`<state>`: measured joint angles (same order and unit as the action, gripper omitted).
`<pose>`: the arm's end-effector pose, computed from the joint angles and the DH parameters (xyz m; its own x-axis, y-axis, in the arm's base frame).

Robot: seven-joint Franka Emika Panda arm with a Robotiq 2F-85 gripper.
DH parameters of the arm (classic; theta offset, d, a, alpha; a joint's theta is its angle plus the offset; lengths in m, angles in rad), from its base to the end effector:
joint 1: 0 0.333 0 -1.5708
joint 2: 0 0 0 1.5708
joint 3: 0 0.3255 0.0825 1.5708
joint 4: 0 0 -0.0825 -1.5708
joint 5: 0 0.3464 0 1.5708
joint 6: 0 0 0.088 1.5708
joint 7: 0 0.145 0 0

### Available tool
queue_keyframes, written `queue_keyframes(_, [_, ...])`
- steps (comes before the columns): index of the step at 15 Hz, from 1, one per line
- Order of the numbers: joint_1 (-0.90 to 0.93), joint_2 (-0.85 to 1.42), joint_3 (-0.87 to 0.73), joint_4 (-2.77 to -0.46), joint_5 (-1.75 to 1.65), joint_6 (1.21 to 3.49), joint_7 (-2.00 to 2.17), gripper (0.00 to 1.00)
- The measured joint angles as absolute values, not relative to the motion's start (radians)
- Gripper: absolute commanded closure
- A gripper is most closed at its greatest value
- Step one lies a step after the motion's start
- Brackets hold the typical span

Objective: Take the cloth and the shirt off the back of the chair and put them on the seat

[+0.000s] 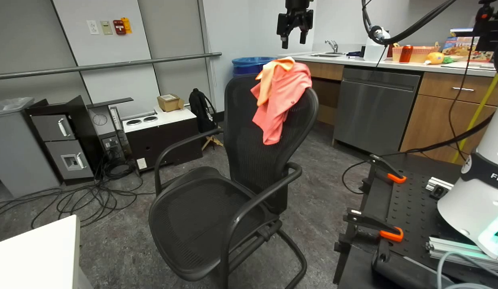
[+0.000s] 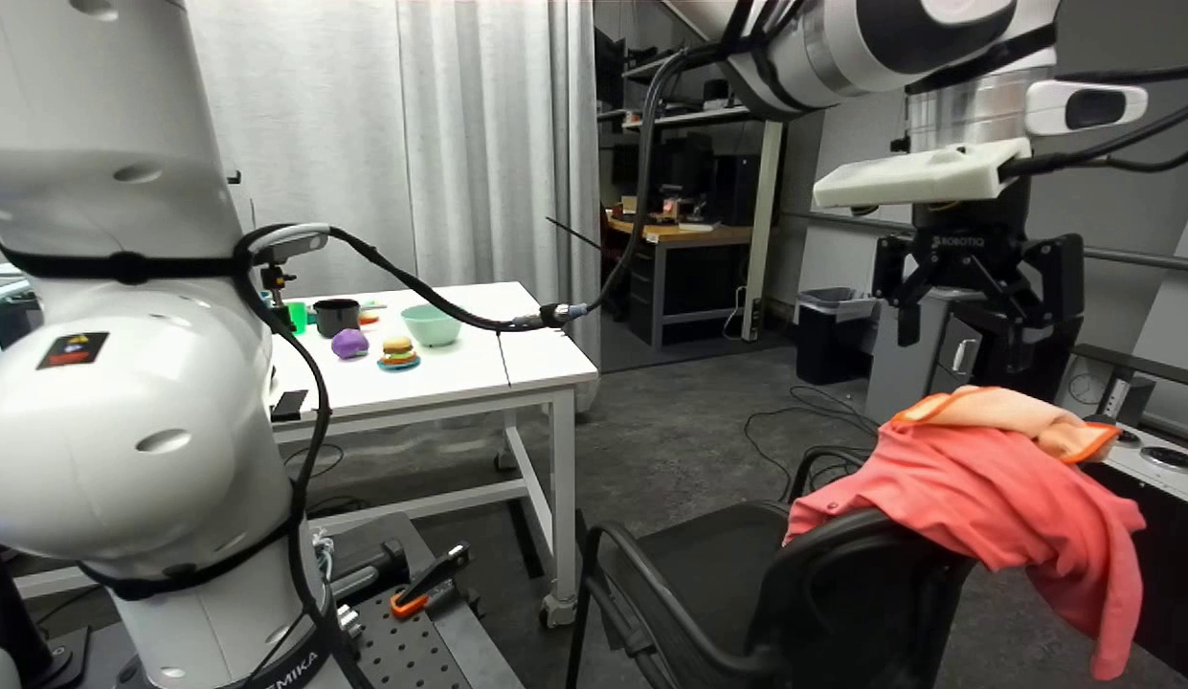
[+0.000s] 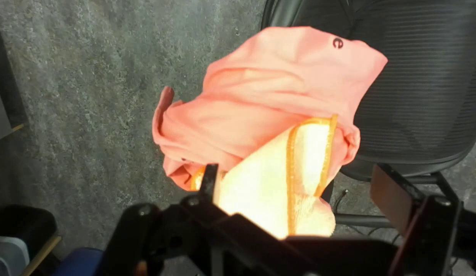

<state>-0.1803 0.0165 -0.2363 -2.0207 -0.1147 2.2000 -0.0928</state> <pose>0.4954 -0.2269 0.4469 0.9571 -0.2489 0.1483 -0.2672 -0.9561 0.1203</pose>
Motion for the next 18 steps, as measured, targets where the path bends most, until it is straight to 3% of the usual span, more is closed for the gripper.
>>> queue_keyframes(7, [-0.183, 0.224, -0.233, -1.845, -0.044, 2.209, 0.009, 0.0])
queue_keyframes(8, [-0.184, 0.248, -0.233, -1.824, -0.043, 2.209, 0.023, 0.06])
queue_keyframes(9, [-0.185, 0.269, -0.233, -1.805, -0.043, 2.209, 0.035, 0.26])
queue_keyframes(18, [-0.201, 0.361, -0.233, -1.719, -0.043, 2.209, 0.087, 0.96])
